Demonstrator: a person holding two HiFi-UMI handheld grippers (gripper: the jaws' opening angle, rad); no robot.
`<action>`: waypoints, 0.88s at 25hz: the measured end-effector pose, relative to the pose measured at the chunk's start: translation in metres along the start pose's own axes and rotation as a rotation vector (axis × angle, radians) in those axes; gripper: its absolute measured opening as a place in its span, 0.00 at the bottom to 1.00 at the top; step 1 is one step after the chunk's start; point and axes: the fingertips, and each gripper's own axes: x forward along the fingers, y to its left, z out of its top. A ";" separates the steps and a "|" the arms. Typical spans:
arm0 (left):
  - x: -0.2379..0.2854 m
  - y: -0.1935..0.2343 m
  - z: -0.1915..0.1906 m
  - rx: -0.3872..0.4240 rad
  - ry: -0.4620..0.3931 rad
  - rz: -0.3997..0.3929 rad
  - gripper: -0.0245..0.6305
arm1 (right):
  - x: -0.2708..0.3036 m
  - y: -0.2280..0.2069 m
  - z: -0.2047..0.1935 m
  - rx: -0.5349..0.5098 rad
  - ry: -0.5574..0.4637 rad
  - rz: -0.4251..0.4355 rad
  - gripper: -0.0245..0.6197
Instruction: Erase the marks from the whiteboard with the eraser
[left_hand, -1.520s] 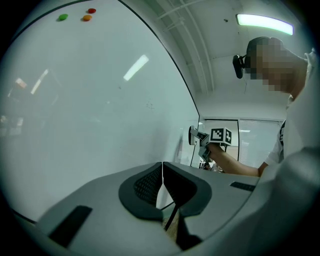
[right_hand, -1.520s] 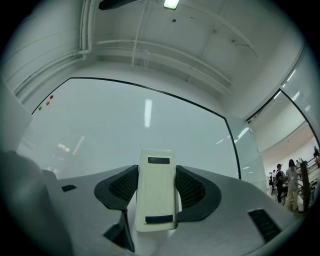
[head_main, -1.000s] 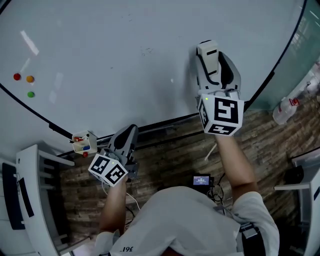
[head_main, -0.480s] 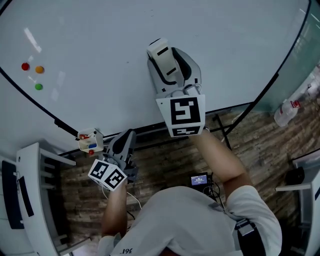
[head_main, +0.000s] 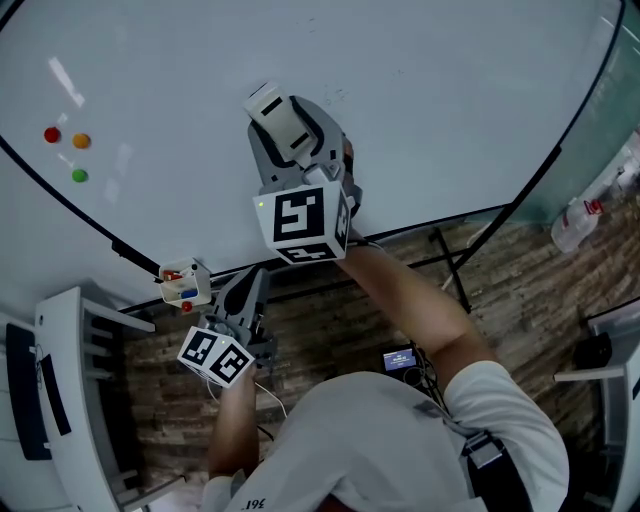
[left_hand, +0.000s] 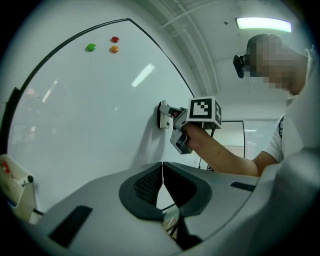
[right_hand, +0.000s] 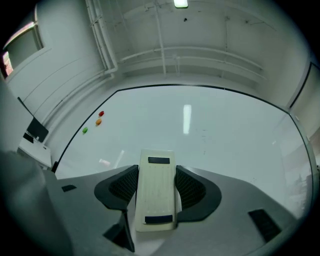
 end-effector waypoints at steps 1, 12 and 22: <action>0.001 0.001 0.000 -0.001 0.003 -0.001 0.05 | 0.001 0.000 0.000 -0.019 -0.006 -0.014 0.43; 0.020 0.000 -0.011 -0.022 0.027 -0.016 0.05 | -0.004 -0.030 -0.009 -0.079 0.007 -0.116 0.43; 0.043 -0.014 -0.020 -0.026 0.046 -0.035 0.05 | -0.019 -0.081 -0.020 -0.107 0.005 -0.187 0.43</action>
